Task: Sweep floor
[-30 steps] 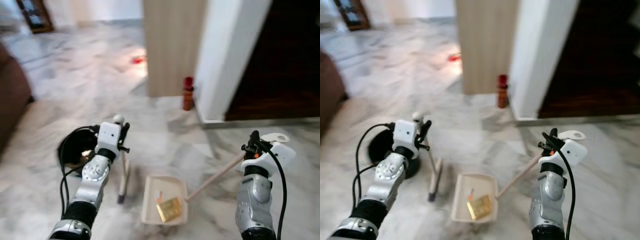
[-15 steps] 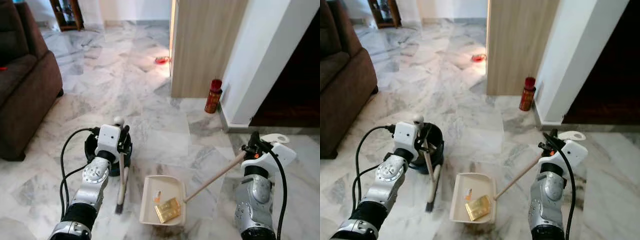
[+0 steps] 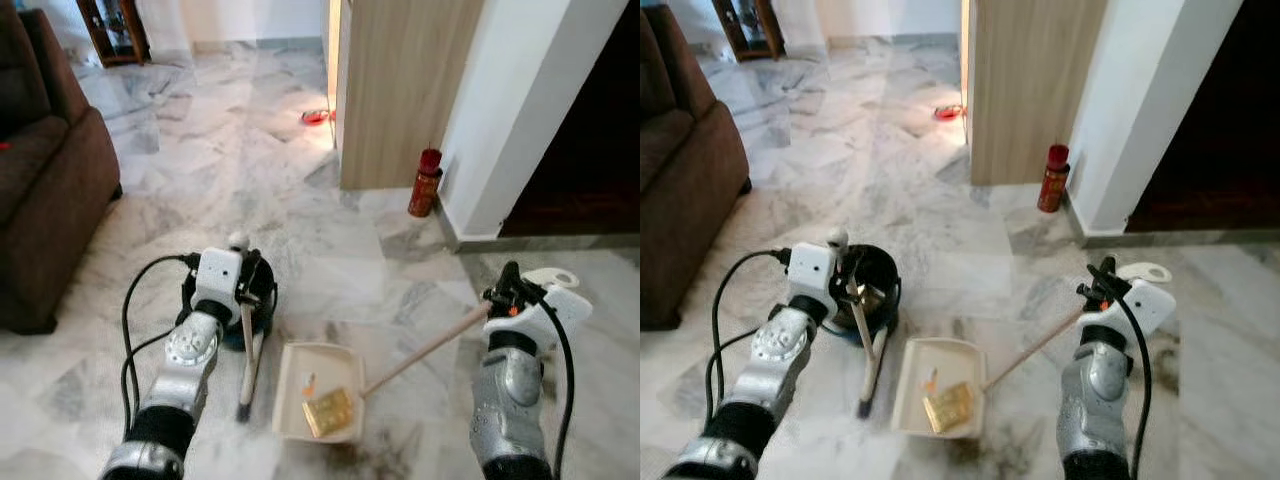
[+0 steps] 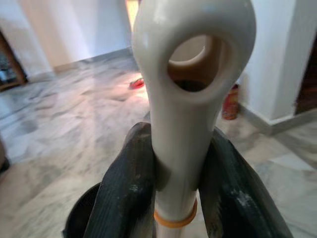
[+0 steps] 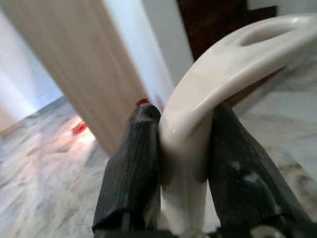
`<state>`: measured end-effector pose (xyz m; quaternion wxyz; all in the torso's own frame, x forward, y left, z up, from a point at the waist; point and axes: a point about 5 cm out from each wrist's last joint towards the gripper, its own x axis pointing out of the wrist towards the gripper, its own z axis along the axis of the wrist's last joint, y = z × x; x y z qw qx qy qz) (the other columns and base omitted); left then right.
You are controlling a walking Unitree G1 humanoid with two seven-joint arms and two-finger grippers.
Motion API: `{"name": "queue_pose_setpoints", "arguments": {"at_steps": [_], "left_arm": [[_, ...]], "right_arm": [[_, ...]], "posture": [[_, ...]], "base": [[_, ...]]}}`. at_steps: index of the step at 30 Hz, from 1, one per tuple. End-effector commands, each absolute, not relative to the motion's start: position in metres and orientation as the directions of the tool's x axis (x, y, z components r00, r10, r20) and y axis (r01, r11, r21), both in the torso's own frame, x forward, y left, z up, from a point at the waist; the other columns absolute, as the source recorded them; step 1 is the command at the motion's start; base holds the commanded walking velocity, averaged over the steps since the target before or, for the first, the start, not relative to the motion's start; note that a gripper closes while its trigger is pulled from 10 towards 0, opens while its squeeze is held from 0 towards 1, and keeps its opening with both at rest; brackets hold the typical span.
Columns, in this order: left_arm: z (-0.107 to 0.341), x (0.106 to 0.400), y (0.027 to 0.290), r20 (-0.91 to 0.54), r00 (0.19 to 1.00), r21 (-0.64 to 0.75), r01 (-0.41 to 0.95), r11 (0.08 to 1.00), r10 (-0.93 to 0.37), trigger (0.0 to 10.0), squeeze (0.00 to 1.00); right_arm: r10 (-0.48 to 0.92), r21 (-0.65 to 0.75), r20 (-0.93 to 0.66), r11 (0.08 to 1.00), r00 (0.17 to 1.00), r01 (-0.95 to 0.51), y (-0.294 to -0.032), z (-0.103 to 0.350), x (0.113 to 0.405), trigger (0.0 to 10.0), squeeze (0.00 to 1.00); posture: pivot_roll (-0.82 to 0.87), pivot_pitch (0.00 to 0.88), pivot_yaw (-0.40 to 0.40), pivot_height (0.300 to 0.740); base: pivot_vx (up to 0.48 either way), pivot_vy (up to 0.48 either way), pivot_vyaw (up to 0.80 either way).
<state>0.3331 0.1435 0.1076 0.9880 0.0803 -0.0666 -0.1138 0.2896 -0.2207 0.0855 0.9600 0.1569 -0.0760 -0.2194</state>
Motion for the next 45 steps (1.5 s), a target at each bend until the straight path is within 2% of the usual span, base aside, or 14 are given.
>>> {"name": "queue_pose_setpoints", "arguments": {"at_steps": [1, 35, 45], "left_arm": [[0.119, 0.336, 0.147, 0.157, 0.96, 0.191, 0.201, 0.961, -0.232, 10.0, 0.0], [0.116, 0.333, 0.147, 0.14, 0.96, 0.188, 0.216, 0.958, -0.244, 10.0, 0.0], [0.115, 0.331, 0.149, 0.146, 0.961, 0.195, 0.207, 0.959, -0.237, 10.0, 0.0]], "right_arm": [[-0.442, 0.341, 0.118, 0.859, 0.889, 0.382, -0.219, 0.095, 0.294, 10.0, 0.0], [-0.442, 0.346, 0.142, 0.86, 0.886, 0.374, -0.222, 0.103, 0.296, 10.0, 0.0], [-0.414, 0.353, 0.248, 0.88, 0.876, 0.316, -0.217, 0.132, 0.304, 10.0, 0.0]], "posture": [[0.1, 0.039, 0.015, 0.74], [0.1, 0.037, 0.011, 0.74], [0.1, 0.022, 0.008, 0.74]], "base": [[0.0, 0.349, 0.0], [0.0, 0.346, 0.0], [0.0, 0.0, 0.0]]}}
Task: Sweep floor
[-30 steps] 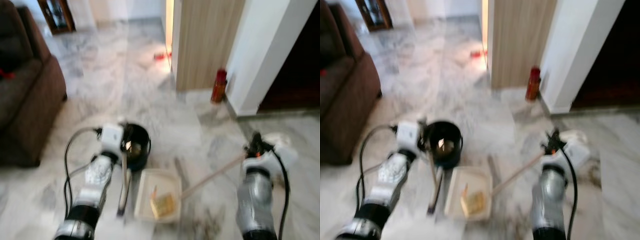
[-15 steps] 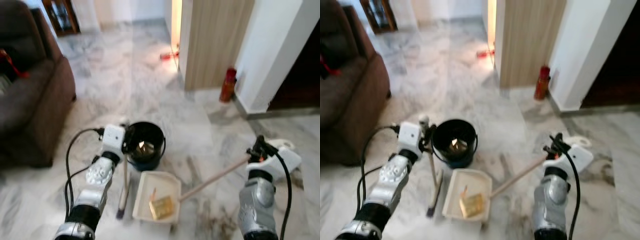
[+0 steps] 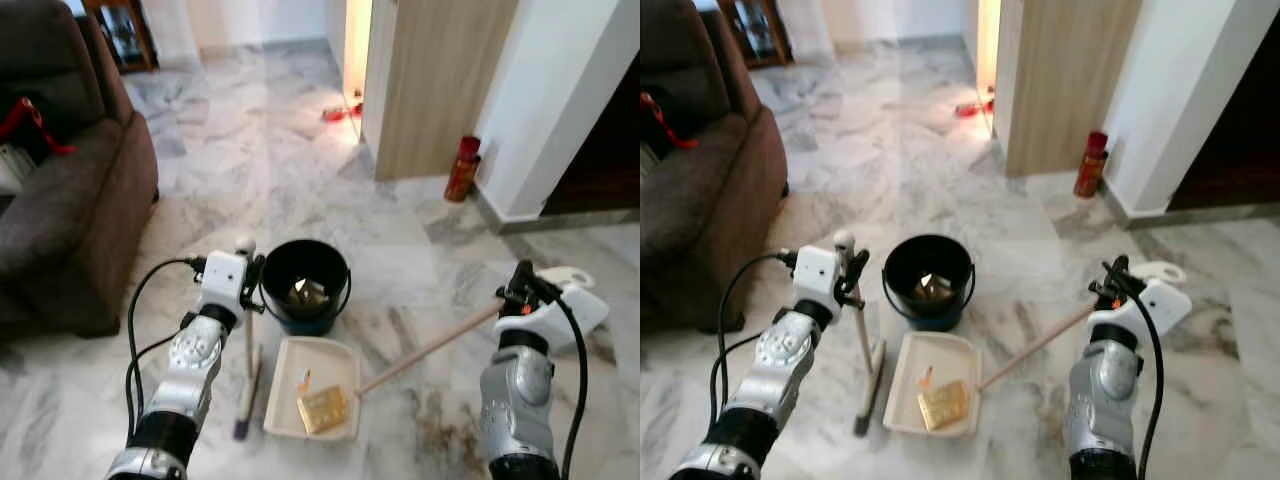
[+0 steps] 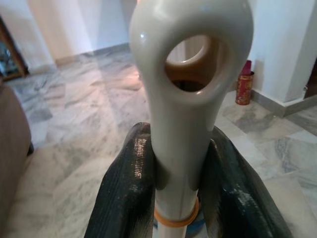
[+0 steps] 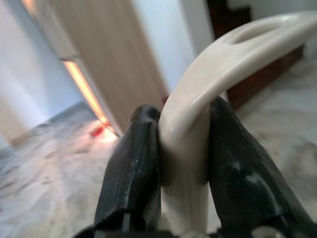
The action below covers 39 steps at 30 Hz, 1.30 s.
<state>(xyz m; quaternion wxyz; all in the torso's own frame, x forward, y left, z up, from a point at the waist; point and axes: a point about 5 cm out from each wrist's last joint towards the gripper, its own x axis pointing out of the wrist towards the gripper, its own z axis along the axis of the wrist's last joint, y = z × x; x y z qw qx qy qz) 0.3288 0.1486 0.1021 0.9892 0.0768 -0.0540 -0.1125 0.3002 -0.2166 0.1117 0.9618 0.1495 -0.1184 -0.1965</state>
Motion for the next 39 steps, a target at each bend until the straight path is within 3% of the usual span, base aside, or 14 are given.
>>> {"name": "queue_pose_setpoints", "arguments": {"at_steps": [1, 15, 21, 32, 39], "left_arm": [[0.115, 0.331, 0.149, 0.148, 0.961, 0.193, 0.203, 0.96, -0.233, 10.0, 0.0], [0.117, 0.331, 0.147, 0.169, 0.958, 0.179, 0.203, 0.963, -0.233, 10.0, 0.0], [0.119, 0.332, 0.15, 0.182, 0.961, 0.199, 0.172, 0.965, -0.209, 10.0, 0.0], [0.12, 0.334, 0.155, 0.177, 0.969, 0.197, 0.138, 0.971, -0.174, 10.0, 0.0], [0.12, 0.334, 0.154, 0.178, 0.969, 0.195, 0.137, 0.971, -0.173, 10.0, 0.0]], "right_arm": [[-0.406, 0.355, 0.269, 0.885, 0.873, 0.302, -0.215, 0.139, 0.305, 10.0, 0.0], [-0.375, 0.4, 0.45, 0.896, 0.811, 0.192, -0.206, 0.206, 0.312, 10.0, 0.0], [-0.329, 0.403, 0.506, 0.908, 0.797, 0.119, -0.191, 0.23, 0.312, 10.0, 0.0], [-0.309, 0.382, 0.501, 0.917, 0.808, 0.113, -0.188, 0.233, 0.311, 10.0, 0.0], [-0.305, 0.386, 0.485, 0.915, 0.819, 0.113, -0.188, 0.231, 0.312, 10.0, 0.0]], "posture": [[0.1, 0.019, 0.007, 0.74], [0.1, 0.013, 0.005, 0.74], [0.11, 0.016, 0.0, 0.74], [0.11, 0.025, -0.003, 0.74], [0.1, 0.029, -0.004, 0.74]], "base": [[0.0, 0.0, 0.0], [0.0, 0.0, 0.0], [0.0, 0.0, 0.0], [0.0, 0.0, 0.19], [0.279, 0.0, 0.34]]}}
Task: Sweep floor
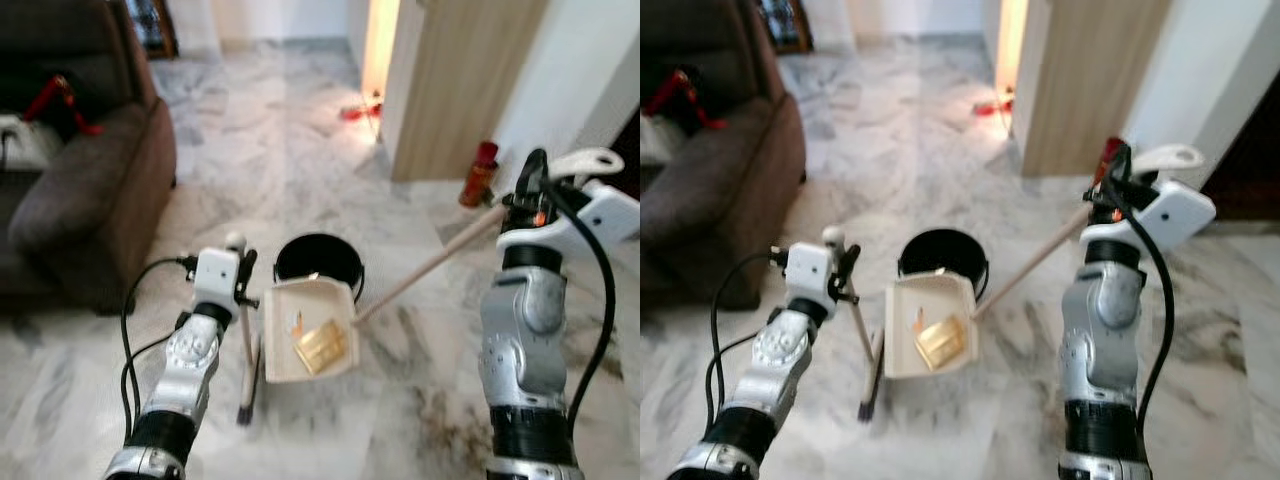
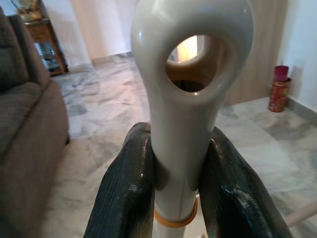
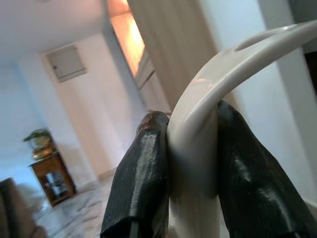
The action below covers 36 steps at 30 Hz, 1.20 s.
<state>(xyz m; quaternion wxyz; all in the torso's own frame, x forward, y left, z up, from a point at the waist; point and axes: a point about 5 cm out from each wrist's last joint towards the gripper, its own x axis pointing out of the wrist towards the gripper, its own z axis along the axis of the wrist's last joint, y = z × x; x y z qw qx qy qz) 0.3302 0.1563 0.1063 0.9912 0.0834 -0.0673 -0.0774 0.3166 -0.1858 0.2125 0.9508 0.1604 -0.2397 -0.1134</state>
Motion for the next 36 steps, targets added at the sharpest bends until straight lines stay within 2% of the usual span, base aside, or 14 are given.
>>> {"name": "queue_pose_setpoints", "arguments": {"at_steps": [1, 27, 32, 36], "left_arm": [[0.12, 0.3341, 0.1541, 0.178, 0.969, 0.195, 0.137, 0.971, -0.173, 10.0, 0.0], [0.1201, 0.3346, 0.1563, 0.177, 0.97, 0.196, 0.133, 0.972, -0.168, 10.0, 0.0], [0.1197, 0.3341, 0.157, 0.176, 0.97, 0.194, 0.131, 0.972, -0.166, 10.0, 0.0], [0.1195, 0.3339, 0.1574, 0.176, 0.97, 0.192, 0.131, 0.973, -0.165, 10.0, 0.0]], "right_arm": [[-0.305, 0.385, 0.479, 0.916, 0.823, 0.115, -0.1885, 0.2292, 0.3122, 10.0, 0.0], [-0.277, 0.376, 0.469, 0.922, 0.839, 0.094, -0.1833, 0.2289, 0.3132, 10.0, 0.0], [-0.276, 0.376, 0.473, 0.922, 0.837, 0.091, -0.1835, 0.2299, 0.3131, 10.0, 0.0], [-0.274, 0.379, 0.471, 0.921, 0.838, 0.088, -0.1829, 0.2298, 0.3132, 10.0, 0.0]], "posture": [[0.11, 0.028, -0.006, 0.74], [0.11, 0.026, -0.008, 0.74], [0.12, 0.025, -0.01, 0.74], [0.12, 0.022, -0.01, 0.74]], "base": [[0.289, 0.0, 0.0], [0.312, 0.0, 0.0], [0.323, 0.0, 0.75], [0.312, 0.19, 0.0]]}}
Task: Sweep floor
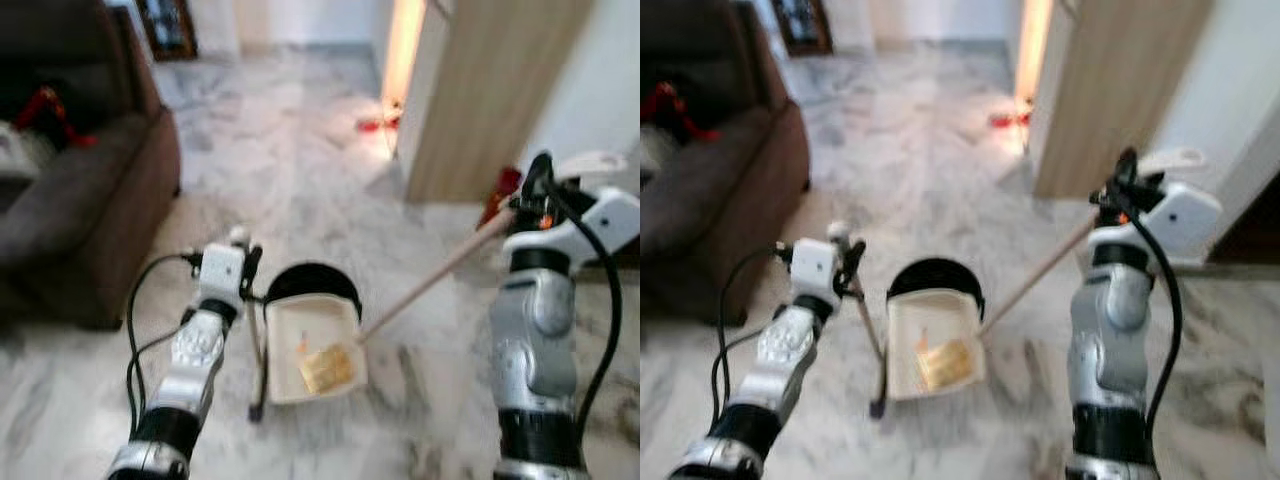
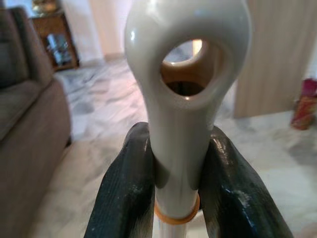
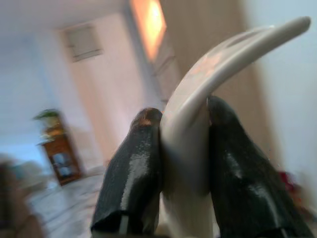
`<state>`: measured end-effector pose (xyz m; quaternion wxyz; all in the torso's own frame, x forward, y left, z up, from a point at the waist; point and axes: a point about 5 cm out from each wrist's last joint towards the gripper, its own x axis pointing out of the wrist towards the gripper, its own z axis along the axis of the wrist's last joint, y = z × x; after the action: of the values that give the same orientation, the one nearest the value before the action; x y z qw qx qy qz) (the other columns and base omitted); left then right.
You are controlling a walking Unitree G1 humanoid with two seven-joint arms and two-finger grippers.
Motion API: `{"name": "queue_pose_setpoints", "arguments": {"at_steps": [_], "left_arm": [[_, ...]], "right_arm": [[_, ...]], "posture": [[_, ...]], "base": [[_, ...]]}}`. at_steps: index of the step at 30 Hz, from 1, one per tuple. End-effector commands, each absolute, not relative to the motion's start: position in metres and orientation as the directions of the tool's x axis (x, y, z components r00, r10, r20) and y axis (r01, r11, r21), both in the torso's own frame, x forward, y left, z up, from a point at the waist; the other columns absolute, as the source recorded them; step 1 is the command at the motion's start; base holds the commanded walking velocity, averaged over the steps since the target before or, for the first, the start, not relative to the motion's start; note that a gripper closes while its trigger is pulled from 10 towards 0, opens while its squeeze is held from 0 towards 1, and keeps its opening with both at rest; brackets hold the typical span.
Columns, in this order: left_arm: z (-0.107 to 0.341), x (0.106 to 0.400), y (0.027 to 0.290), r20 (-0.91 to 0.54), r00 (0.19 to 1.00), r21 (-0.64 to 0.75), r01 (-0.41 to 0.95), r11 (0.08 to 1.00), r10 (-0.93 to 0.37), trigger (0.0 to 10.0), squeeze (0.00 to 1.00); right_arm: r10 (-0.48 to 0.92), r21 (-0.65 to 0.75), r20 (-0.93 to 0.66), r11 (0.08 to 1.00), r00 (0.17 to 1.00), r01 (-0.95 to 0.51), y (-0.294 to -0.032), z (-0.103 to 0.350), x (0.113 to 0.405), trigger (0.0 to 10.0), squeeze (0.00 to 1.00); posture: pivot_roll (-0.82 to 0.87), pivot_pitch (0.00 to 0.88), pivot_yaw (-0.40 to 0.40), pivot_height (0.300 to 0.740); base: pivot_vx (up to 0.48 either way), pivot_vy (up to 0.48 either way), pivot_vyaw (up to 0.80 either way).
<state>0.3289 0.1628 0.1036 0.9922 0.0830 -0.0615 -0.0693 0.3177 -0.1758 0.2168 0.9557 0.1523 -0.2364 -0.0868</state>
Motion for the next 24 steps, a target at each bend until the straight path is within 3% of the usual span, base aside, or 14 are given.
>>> {"name": "queue_pose_setpoints", "arguments": {"at_steps": [1, 24], "left_arm": [[0.1195, 0.3339, 0.1573, 0.176, 0.97, 0.19, 0.131, 0.973, -0.165, 10.0, 0.0], [0.1205, 0.3337, 0.161, 0.177, 0.97, 0.193, 0.131, 0.973, -0.165, 10.0, 0.0]], "right_arm": [[-0.275, 0.382, 0.471, 0.92, 0.838, 0.087, -0.1829, 0.2297, 0.3132, 10.0, 0.0], [-0.269, 0.399, 0.463, 0.914, 0.845, 0.073, -0.1817, 0.2296, 0.3148, 10.0, 0.0]], "posture": [[0.12, 0.022, -0.01, 0.74], [0.12, 0.017, -0.008, 0.74]], "base": [[0.311, 0.251, 0.0], [0.272, 0.251, 0.0]]}}
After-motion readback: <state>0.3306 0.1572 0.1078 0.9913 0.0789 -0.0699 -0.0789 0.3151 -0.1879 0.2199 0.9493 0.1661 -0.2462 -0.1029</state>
